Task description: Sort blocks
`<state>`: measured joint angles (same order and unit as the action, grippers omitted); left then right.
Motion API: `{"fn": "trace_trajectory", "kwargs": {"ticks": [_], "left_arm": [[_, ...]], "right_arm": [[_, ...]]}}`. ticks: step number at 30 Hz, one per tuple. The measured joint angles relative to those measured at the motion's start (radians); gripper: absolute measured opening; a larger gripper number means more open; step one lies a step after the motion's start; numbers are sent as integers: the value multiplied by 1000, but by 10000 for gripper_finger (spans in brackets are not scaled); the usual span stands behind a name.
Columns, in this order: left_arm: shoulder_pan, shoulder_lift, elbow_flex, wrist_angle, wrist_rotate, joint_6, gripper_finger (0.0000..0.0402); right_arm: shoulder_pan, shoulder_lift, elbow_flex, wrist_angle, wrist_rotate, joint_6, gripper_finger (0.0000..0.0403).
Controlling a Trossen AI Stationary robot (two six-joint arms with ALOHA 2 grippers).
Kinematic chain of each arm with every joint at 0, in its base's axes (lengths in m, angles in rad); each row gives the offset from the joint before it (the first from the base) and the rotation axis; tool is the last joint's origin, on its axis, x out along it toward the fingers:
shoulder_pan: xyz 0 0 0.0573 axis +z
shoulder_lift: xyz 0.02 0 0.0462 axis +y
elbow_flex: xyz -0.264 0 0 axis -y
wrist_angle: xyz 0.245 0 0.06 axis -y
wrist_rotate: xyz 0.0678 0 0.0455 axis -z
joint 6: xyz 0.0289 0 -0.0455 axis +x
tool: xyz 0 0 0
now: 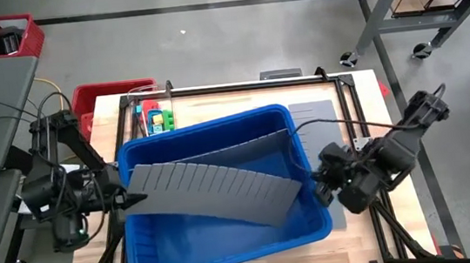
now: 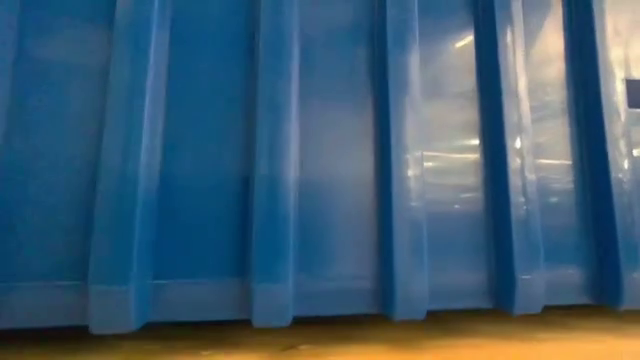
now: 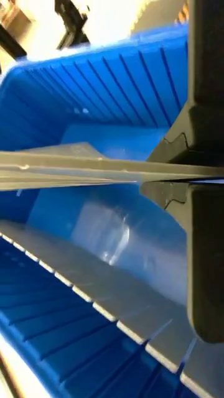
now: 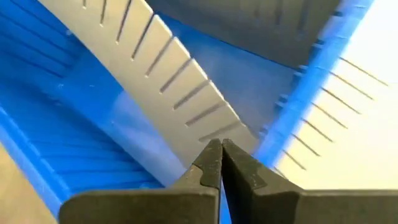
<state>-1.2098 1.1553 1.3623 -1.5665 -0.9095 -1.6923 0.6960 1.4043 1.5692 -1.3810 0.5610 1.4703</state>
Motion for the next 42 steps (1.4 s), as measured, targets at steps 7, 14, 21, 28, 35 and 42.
{"fn": "trace_trajectory", "kwargs": {"ticks": [7, 14, 21, 28, 35, 42], "left_arm": [[96, -44, 0, -5, -4, 159, 0], [204, -99, 0, 8, 29, 306, 0], [224, -112, 0, 136, 38, 429, 0], [229, -93, 0, 195, 40, 470, 0], [228, -80, 0, 214, 51, 491, 0], [228, -77, 0, 219, 52, 492, 0]], "right_arm": [[54, -17, -1, -96, 12, 141, 0], [102, 42, -2, -129, 24, 337, 0], [-65, 31, -3, -94, 160, 236, 0], [-485, 2, -2, 278, -109, -522, 0], [-849, 68, -2, 285, -462, -873, 0], [-992, 151, -2, 200, -482, -1006, 0]]}}
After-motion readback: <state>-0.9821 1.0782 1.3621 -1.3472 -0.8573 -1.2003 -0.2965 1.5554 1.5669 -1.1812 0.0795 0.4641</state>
